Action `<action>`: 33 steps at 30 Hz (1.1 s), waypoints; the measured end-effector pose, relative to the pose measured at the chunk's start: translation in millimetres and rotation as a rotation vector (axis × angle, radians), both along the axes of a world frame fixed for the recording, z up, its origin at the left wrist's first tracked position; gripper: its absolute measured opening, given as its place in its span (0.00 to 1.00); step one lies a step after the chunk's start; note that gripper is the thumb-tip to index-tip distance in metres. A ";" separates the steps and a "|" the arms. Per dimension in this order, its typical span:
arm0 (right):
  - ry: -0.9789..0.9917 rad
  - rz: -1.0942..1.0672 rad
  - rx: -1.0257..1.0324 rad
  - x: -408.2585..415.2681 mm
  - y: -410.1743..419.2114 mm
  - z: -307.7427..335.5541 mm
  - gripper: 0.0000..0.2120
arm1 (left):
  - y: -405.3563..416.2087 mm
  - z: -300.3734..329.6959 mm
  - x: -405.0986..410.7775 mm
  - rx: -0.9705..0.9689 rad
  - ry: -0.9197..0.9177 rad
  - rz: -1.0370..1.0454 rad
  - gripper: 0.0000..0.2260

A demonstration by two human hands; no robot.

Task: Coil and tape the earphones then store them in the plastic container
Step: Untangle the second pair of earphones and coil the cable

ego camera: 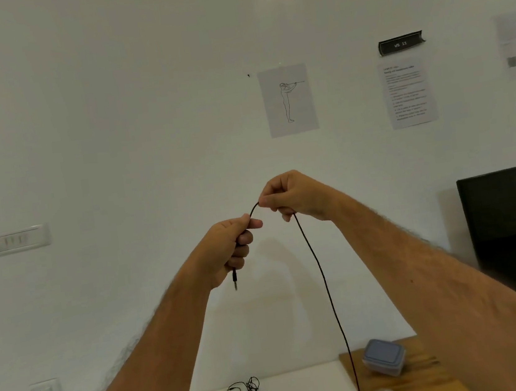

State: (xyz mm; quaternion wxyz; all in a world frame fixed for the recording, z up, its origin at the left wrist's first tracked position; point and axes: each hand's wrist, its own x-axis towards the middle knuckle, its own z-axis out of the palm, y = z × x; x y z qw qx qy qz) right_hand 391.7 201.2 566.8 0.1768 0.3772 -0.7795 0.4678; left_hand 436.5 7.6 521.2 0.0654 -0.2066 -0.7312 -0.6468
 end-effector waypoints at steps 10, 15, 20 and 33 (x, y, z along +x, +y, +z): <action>0.108 -0.102 -0.234 -11.0 2.5 -9.6 0.05 | 6.0 -11.4 12.5 0.065 -0.089 -0.138 0.18; 0.131 -0.146 -0.243 -17.6 -4.7 -24.8 0.06 | 24.7 -3.2 20.9 0.091 -0.015 -0.189 0.17; 0.035 -0.053 -0.237 -15.0 -21.5 -52.4 0.11 | 35.4 9.2 19.8 0.206 0.160 -0.239 0.15; -0.052 -0.004 -0.103 12.3 -54.8 -80.4 0.11 | 17.2 16.3 -13.7 0.045 0.492 0.217 0.11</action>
